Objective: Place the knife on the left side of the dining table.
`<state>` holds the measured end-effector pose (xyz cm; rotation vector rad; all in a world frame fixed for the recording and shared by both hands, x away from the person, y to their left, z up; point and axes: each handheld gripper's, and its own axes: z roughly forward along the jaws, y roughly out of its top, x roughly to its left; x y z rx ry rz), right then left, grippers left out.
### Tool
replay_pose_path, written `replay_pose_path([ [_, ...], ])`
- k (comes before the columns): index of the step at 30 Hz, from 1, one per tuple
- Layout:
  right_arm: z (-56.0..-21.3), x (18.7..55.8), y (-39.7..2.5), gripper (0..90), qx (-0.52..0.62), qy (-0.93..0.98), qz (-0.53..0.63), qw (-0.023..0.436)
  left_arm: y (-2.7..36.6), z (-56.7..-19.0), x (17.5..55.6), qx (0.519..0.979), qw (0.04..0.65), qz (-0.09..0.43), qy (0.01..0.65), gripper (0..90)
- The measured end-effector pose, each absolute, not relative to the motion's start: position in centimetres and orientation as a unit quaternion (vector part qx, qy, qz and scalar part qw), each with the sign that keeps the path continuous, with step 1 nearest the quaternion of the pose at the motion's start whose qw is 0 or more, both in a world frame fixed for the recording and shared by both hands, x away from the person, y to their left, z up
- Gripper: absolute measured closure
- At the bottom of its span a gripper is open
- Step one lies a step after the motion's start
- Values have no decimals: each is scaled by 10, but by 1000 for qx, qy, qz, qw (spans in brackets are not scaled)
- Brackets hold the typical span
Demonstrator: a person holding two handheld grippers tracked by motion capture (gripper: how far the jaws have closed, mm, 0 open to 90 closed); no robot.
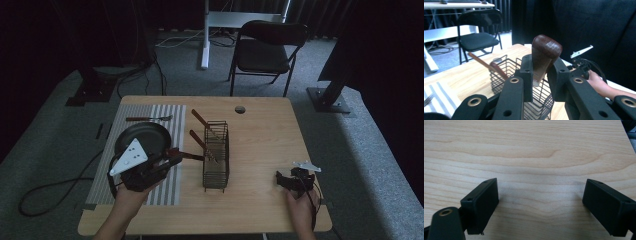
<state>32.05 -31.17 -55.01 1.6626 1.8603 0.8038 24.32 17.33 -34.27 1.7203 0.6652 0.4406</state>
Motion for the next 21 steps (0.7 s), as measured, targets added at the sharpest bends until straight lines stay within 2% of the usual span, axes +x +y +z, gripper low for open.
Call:
replay_pose_path([
  [21,-550,320,-312,124,613,686,296,257,238,-362,233,724,565,209,337,762],
])
